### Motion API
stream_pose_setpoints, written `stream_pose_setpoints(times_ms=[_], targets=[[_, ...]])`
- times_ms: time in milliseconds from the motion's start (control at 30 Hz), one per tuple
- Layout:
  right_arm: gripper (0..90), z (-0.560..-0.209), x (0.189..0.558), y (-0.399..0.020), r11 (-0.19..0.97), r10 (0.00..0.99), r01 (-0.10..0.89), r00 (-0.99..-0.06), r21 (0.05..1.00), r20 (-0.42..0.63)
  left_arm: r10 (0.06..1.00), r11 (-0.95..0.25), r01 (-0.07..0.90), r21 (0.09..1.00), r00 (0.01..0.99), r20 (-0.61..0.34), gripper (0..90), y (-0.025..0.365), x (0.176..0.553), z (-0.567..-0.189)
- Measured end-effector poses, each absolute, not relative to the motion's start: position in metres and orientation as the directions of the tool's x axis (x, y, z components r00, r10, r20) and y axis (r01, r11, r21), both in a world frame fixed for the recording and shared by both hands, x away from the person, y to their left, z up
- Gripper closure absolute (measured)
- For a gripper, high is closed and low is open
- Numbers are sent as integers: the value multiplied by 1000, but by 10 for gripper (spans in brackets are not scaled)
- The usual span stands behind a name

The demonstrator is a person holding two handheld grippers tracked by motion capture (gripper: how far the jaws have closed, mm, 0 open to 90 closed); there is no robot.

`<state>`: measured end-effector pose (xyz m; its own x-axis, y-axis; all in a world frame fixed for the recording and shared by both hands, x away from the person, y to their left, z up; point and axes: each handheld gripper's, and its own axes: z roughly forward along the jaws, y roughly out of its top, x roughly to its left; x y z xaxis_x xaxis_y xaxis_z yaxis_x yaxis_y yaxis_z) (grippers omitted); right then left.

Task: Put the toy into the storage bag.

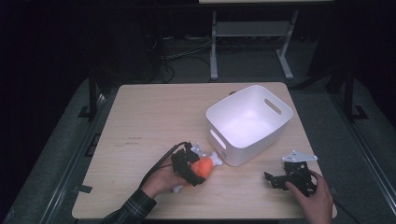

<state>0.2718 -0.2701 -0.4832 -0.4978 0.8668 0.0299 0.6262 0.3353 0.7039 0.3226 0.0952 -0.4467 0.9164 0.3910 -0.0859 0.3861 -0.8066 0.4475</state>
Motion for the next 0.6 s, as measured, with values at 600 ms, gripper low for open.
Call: stream_pose_setpoints(times_ms=[600], targets=[[19,-483,272,-270,335,867,626,-498,704,30,386,-794,395,462,915,-119,217,101,324,-441]])
